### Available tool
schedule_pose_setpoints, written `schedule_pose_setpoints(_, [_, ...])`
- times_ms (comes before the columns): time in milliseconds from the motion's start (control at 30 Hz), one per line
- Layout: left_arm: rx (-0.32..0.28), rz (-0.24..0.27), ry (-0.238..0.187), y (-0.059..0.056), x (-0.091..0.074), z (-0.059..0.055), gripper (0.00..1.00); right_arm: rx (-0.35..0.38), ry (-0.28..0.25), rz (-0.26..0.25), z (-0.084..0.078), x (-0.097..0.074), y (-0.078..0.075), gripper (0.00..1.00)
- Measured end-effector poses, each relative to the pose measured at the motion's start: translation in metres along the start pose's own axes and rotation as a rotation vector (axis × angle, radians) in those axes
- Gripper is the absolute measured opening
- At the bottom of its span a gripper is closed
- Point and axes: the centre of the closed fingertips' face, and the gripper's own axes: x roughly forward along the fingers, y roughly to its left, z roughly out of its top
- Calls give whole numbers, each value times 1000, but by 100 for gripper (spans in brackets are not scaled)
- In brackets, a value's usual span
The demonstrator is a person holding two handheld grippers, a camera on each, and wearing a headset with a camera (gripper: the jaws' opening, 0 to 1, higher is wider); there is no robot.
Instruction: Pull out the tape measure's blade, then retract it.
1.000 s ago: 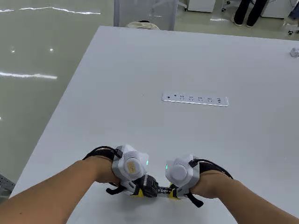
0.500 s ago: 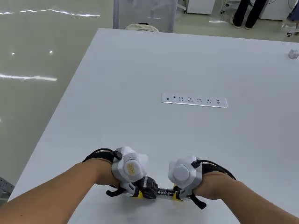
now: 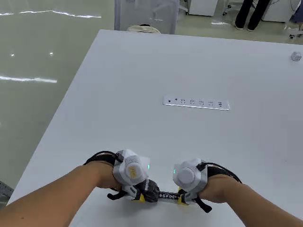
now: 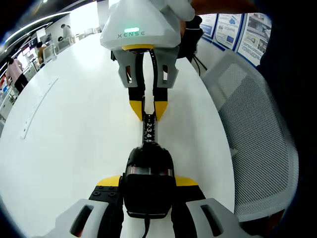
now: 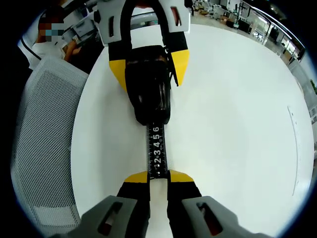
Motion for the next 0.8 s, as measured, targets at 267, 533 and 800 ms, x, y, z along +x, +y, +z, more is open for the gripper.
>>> schedule_pose_setpoints(267, [0, -3, -5, 0, 0, 0, 34, 9, -2, -4, -5, -1, 0, 10])
schedule_pose_setpoints(533, [-3, -1, -5, 0, 0, 0, 34, 15, 0, -5, -10, -2, 0, 10])
schedule_pose_setpoints(800, [-5, -5, -7, 0, 0, 0, 34, 12, 1, -5, -12, -4, 0, 10])
